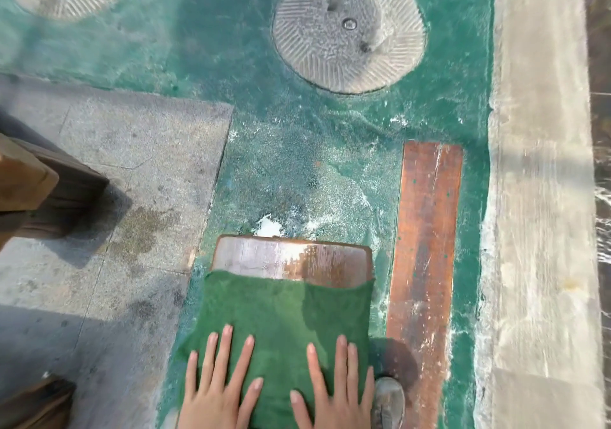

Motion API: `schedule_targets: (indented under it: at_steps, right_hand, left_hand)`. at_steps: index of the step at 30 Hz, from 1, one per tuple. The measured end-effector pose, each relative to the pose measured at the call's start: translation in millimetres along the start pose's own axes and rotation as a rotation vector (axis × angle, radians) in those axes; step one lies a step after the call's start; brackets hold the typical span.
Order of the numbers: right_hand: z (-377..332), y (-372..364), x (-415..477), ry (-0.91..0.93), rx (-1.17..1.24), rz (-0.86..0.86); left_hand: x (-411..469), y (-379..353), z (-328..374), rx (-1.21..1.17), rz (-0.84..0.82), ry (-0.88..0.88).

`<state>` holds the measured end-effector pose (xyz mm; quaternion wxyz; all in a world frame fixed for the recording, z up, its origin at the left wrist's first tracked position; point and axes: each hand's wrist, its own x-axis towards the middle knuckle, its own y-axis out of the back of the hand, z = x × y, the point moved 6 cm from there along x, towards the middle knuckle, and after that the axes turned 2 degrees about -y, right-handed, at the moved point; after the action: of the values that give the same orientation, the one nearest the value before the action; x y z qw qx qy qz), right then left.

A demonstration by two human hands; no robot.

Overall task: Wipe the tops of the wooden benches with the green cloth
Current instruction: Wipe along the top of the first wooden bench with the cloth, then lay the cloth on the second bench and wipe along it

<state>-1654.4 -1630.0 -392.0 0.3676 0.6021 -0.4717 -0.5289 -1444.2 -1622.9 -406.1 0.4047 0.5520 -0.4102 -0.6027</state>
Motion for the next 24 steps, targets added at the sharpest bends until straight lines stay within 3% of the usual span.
schedule_targets:
  at_steps: [4,7,10,12,13,16,17,19,20,22,23,24]
  right_hand:
    - [6,15,2,-0.063,0.080,0.048]
    - [8,24,42,-0.027,0.057,0.092]
    - [7,33,103,-0.067,0.018,0.044]
    - [4,38,164,-0.213,0.014,0.013]
    - [14,48,183,-0.259,0.006,-0.029]
    - [10,59,267,-0.339,0.127,-0.351]
    - [-22,63,303,-0.277,0.166,-0.464]
    - [-30,92,330,-0.266,0.211,-0.641]
    - [-79,104,361,-0.172,0.208,-0.718]
    - [-86,136,378,-0.188,0.268,-0.782]
    - [-149,146,406,-0.080,0.275,-0.896]
    - [-165,163,417,-0.074,0.302,-0.939]
  left_hand:
    - [6,27,9,-0.131,0.054,0.139]
    - [77,53,-8,-0.181,0.078,0.127]
    - [161,50,-37,-0.172,-0.153,0.103]
    - [231,55,-57,-0.215,-0.183,0.057]
    - [250,63,-47,-0.197,-0.124,-0.012]
    - [320,82,-55,-0.161,-0.220,-0.180]
    - [343,99,-93,-0.212,-0.248,-0.165]
    - [368,125,-105,-0.286,-0.241,-0.168]
    - [376,156,-167,-0.376,-0.224,-0.082]
    - [396,189,-180,-0.487,-0.185,-0.116]
    - [389,228,-246,-0.519,-0.155,-0.036]
    - [396,252,-258,-0.556,-0.162,-0.060]
